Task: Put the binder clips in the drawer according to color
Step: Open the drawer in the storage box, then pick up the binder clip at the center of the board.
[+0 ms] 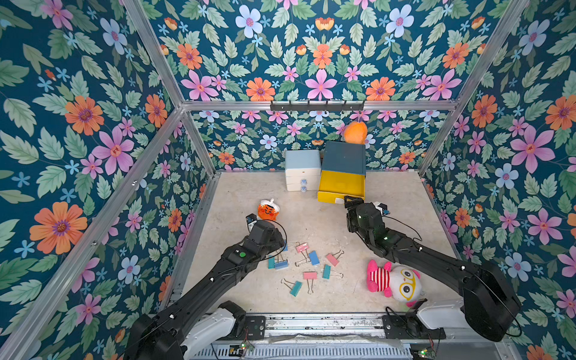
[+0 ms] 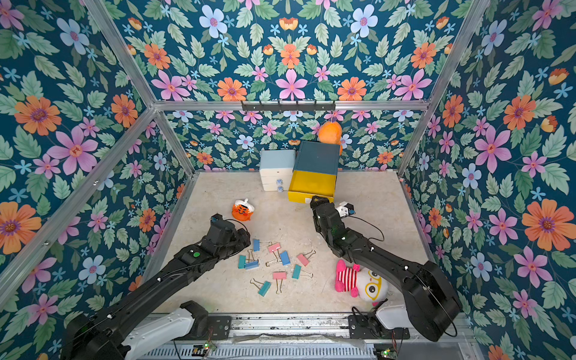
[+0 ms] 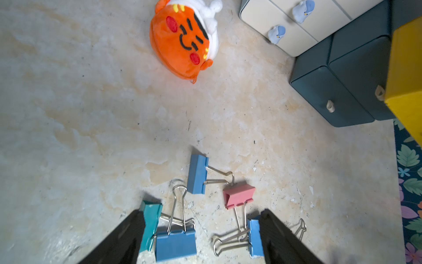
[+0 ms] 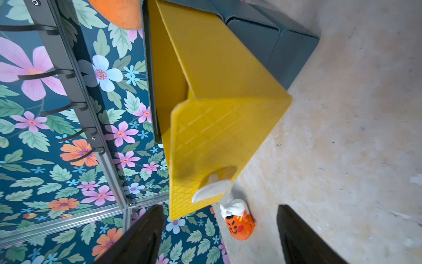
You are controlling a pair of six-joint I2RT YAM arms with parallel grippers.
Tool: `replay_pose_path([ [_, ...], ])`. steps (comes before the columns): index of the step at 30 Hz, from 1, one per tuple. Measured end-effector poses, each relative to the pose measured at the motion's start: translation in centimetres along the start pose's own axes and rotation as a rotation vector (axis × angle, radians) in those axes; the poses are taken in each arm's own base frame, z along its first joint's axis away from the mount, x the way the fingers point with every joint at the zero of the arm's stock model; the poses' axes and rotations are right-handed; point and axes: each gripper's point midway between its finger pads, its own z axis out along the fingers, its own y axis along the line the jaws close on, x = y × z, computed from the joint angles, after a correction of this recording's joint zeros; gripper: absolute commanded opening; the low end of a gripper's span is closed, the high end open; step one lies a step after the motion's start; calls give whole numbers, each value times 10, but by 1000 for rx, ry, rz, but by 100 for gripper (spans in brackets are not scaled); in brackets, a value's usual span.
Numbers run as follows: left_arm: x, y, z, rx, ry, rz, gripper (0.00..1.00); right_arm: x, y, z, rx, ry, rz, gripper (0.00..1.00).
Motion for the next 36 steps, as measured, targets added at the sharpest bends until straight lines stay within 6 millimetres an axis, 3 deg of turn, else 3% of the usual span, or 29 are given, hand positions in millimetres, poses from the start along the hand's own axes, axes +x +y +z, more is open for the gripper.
replay_pose_path([
  [7,42,-1,-10,-21,44,-39,82,-18,-10,-36,94,-19,-170,89],
  [13,100,-7,-11,-79,143,-73,78,-41,-19,-74,178,-51,-429,88],
  [16,128,-4,-8,-169,201,-106,72,-50,-24,-89,215,-51,-574,88],
  [19,150,-1,-11,-276,245,-141,73,-56,-26,-101,248,-35,-711,87],
  [25,175,3,-22,-376,287,-222,81,-64,-29,-120,259,-26,-845,87],
  [30,189,6,-15,-409,309,-289,90,-66,-31,-125,256,-21,-888,86],
  [36,199,-2,-5,-413,320,-325,89,-61,-36,-124,252,17,-920,86],
])
